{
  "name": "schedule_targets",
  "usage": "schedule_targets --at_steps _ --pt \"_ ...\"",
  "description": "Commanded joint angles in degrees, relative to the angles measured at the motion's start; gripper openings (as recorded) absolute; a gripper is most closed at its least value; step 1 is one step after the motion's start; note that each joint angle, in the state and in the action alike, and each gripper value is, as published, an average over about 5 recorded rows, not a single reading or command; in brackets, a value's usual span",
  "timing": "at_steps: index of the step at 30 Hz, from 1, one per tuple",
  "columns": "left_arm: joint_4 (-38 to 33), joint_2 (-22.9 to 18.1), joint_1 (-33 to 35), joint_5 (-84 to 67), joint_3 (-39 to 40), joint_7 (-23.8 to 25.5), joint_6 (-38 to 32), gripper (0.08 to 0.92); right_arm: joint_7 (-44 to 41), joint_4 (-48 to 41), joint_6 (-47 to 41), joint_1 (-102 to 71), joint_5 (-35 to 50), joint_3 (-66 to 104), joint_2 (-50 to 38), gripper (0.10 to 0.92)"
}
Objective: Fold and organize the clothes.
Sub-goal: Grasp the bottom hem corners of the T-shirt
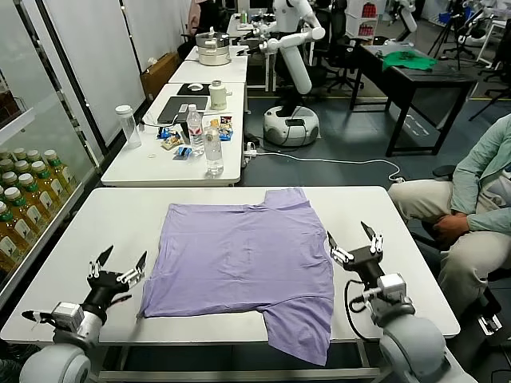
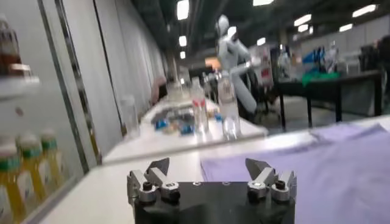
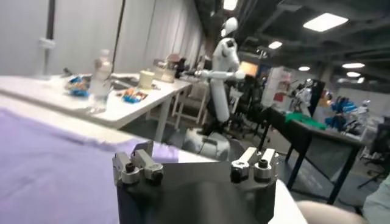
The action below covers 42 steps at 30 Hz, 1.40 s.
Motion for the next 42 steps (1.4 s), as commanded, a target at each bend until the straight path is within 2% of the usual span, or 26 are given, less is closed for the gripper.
schedule_targets --at_steps 1,6,13,31,35,42 --pt "-9.6 1.2 9.3 -3.5 0.1 -5.3 10.8 0.823 0.0 5.5 -0.9 -9.4 1.5 0.9 -4.0 0.823" --pt "-10.3 0.6 11.9 -5.1 0.7 -6.9 13.4 0.823 1.2 5.8 -2.2 -13.5 3.3 0.4 -3.2 0.823" --pt "-7.4 0.5 10.1 -7.9 0.7 -7.3 16.6 0.823 2.7 5.1 -4.3 -15.1 5.7 -0.5 -2.3 0.823" --pt "-2.7 0.3 7.4 -8.4 0.7 -8.6 16.4 0.822 4.6 0.3 -4.0 -10.7 6.9 -6.7 0.2 0.817" --pt "-2.8 0.2 8.0 -8.5 0.7 -7.9 16.1 0.781 5.0 -0.4 -4.0 -9.8 7.8 -7.6 0.5 0.733" --pt "-3.1 -0.2 8.3 -10.3 0.6 -6.6 15.9 0.585 4.8 -0.7 -4.7 -9.4 10.9 -8.0 0.5 0.535"
